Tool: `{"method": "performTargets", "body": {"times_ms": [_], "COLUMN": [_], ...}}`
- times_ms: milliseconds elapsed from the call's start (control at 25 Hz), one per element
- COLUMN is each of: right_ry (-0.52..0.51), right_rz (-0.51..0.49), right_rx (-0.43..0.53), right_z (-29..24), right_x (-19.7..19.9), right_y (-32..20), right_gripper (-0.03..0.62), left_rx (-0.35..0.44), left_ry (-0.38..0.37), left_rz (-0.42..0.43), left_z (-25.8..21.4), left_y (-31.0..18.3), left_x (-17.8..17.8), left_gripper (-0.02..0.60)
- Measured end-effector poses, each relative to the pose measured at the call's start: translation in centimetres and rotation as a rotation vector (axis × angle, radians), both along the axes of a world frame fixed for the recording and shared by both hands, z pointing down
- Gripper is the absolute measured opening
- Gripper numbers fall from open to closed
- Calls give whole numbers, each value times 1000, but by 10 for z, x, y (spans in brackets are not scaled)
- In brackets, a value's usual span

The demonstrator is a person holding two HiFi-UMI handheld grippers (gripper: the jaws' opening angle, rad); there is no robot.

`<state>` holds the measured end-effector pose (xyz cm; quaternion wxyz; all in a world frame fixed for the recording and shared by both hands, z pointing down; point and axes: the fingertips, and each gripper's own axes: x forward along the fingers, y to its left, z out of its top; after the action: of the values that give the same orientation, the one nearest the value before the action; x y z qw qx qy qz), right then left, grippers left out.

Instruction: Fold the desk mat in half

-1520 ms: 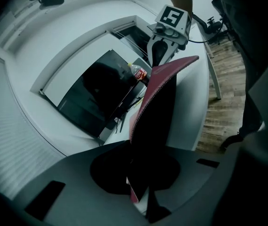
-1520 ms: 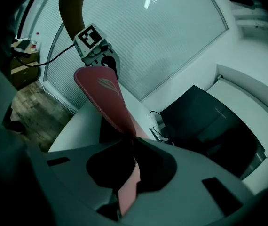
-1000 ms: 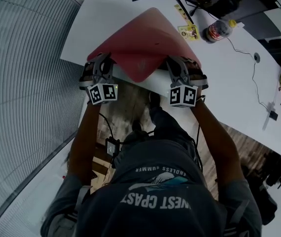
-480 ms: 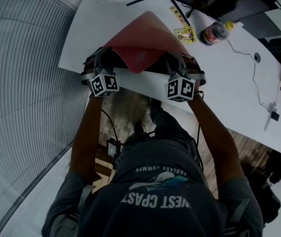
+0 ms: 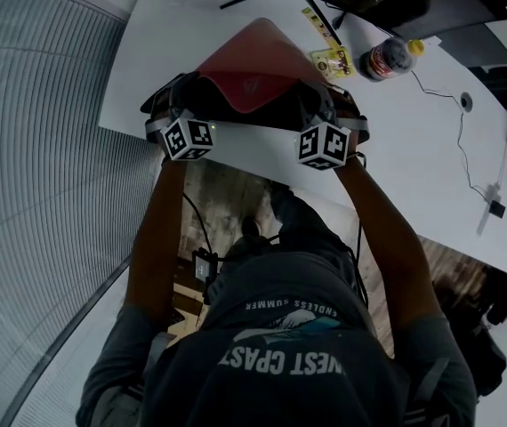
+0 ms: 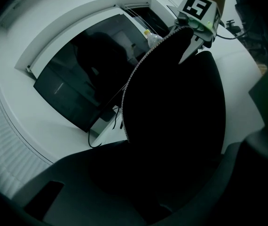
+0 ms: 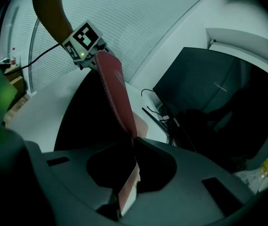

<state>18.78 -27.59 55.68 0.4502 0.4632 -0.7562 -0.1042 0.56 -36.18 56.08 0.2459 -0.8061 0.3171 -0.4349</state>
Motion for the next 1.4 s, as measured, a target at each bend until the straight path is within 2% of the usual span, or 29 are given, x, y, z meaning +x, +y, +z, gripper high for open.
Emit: {"method": "performTargets", "body": {"times_ms": [440,840,1040,1200,1400], "right_ry": [-10,-55,-100,-126,-119], "right_rz": [29,56,66,70,66], "right_rx": [-113,-196,-249,-287,-299], "right_z": [27,42,53,59,63], "right_x": [9,11,10,8,12], "right_y": [-19,-25,-22,-19,-25], "right_gripper": [49,54,52,57,57], "left_rx": [-102,-121,-146,-157,-128], "left_ry": [-34,-43,-24,-7,47], "left_rz": [-8,-45,-75,-103,-118], "left_z": [37,40,42,43,33], "left_y": [-19,-20,-16,-10,-11], "left_x": [11,8,3,-3,-2], "left_gripper": [37,58,92,92,92]}}
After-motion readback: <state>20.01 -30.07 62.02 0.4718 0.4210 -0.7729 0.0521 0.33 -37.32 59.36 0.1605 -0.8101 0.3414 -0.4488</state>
